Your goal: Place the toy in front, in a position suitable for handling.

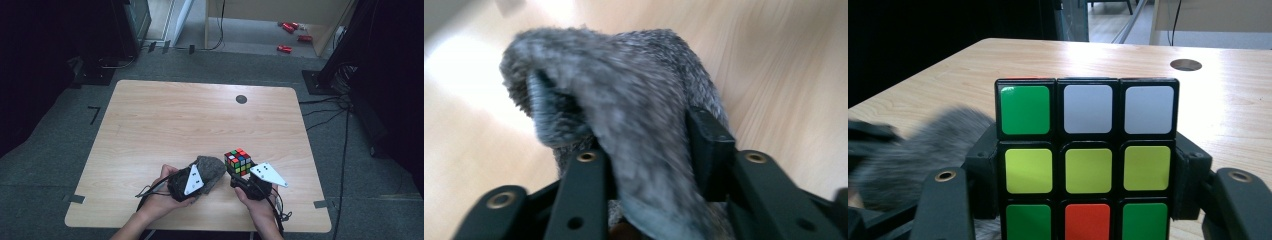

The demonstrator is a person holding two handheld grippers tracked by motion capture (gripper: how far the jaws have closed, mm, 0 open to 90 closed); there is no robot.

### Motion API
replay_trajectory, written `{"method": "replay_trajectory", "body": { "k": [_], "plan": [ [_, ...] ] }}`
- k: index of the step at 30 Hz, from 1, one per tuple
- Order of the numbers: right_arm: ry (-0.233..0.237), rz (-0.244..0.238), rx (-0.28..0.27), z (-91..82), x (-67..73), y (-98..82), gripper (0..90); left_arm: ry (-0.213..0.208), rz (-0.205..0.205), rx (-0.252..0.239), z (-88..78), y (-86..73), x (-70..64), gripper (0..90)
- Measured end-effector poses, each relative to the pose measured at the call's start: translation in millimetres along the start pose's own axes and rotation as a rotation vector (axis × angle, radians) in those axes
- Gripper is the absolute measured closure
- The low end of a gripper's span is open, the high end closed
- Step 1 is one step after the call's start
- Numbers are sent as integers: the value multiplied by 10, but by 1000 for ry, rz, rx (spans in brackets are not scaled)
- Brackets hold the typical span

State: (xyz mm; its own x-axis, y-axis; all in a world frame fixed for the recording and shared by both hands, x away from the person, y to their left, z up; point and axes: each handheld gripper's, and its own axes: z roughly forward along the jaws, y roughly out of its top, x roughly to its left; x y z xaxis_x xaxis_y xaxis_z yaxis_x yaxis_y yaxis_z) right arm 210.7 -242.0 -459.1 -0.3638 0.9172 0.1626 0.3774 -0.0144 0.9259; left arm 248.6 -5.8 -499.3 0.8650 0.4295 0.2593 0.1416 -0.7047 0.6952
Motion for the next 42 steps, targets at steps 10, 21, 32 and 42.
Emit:
{"method": "replay_trajectory", "body": {
  "k": [10,21,32,42],
  "plan": [
    [-2,-18,2,16,-9,-12,342,-46,-194,77,-122,-53,268,319],
    [4,-19,-4,-7,-20,-2,342,28,-294,-28,-450,-112,569,94],
    [61,-99,-14,-13,51,-13,342,-165,-417,-221,-647,-105,691,86],
    [92,-212,-18,64,287,-125,342,-288,-572,-244,-675,6,688,87]
  ]
}}
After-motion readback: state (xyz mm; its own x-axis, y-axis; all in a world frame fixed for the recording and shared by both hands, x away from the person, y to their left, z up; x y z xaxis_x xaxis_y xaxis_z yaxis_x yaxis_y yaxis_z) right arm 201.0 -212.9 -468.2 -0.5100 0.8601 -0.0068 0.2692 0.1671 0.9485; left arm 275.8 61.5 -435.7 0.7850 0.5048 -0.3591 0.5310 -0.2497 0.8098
